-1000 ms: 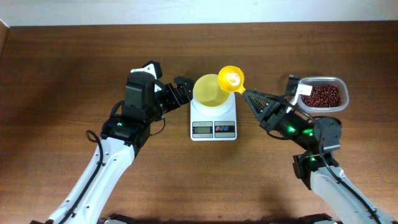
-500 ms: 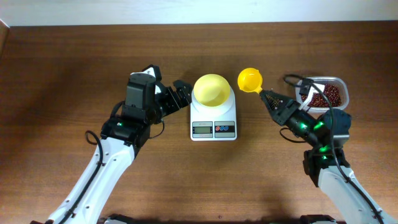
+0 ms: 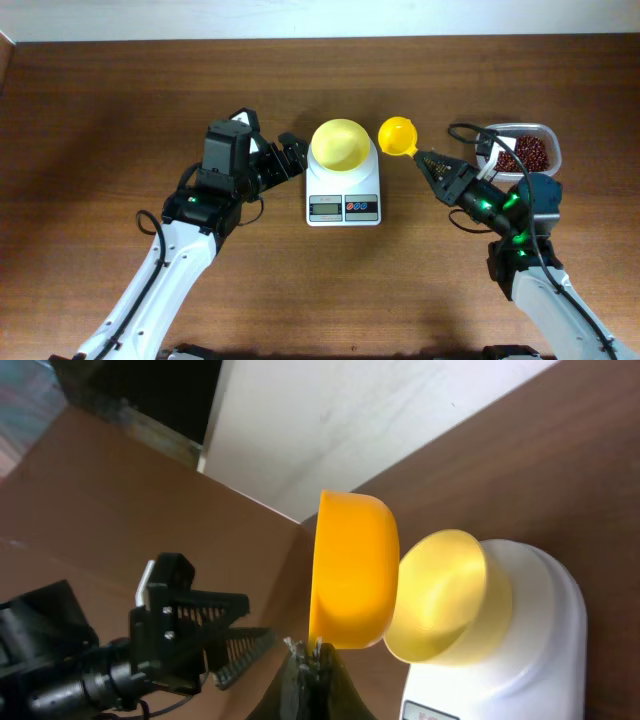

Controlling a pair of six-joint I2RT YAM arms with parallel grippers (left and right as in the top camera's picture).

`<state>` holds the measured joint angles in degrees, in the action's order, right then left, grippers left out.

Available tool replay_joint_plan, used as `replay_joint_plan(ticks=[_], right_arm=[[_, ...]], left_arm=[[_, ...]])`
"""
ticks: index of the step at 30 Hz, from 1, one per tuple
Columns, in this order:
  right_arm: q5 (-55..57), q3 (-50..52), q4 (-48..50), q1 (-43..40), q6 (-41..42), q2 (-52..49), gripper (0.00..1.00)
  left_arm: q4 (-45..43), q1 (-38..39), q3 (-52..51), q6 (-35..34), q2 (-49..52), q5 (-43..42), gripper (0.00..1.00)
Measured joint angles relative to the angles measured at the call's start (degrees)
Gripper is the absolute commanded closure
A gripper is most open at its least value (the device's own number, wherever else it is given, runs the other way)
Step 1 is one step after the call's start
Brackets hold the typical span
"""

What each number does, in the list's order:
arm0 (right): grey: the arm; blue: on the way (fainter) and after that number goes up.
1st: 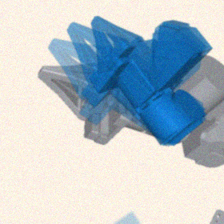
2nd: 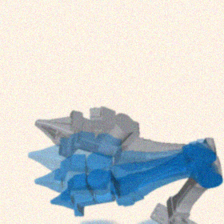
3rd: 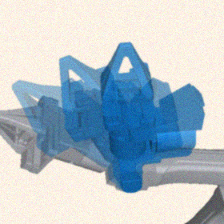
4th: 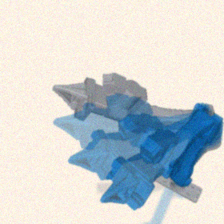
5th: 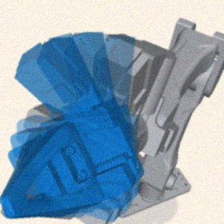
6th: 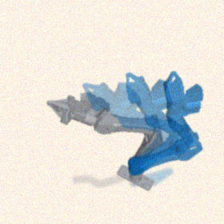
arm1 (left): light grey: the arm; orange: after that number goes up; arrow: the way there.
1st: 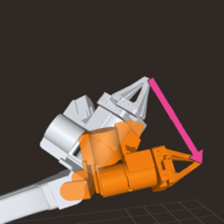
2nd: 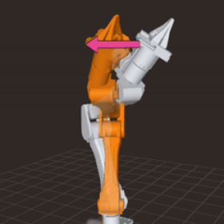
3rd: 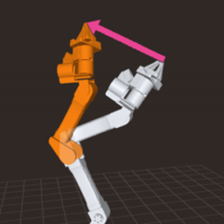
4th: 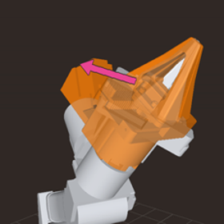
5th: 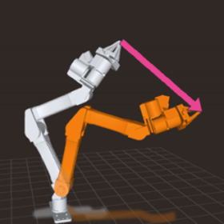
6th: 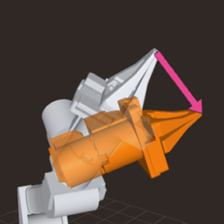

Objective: Scoop item into bowl and weigh 50g on scale

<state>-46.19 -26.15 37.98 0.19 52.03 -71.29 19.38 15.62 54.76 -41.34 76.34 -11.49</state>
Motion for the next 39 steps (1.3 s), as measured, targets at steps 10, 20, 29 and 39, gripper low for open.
replay_joint_plan(ticks=[10,20,29,39], right_arm=[[5.3,0.2,7.9,0.0,-12.3,0.0,0.96],[12.7,-19.1,-37.5,0.0,-28.6,4.0,0.96],[13.5,-20.0,-46.5,-2.2,-28.7,10.5,0.96],[13.9,-20.0,-41.9,-6.5,-24.0,12.7,0.96]], left_arm=[[10.0,0.0,0.1,0.4,-0.1,4.3,0.16],[12.6,0.0,0.1,5.8,-0.1,8.0,0.01],[8.6,0.0,0.1,5.8,-0.1,10.4,0.01],[7.4,0.0,0.1,5.8,-0.1,9.9,0.01]])
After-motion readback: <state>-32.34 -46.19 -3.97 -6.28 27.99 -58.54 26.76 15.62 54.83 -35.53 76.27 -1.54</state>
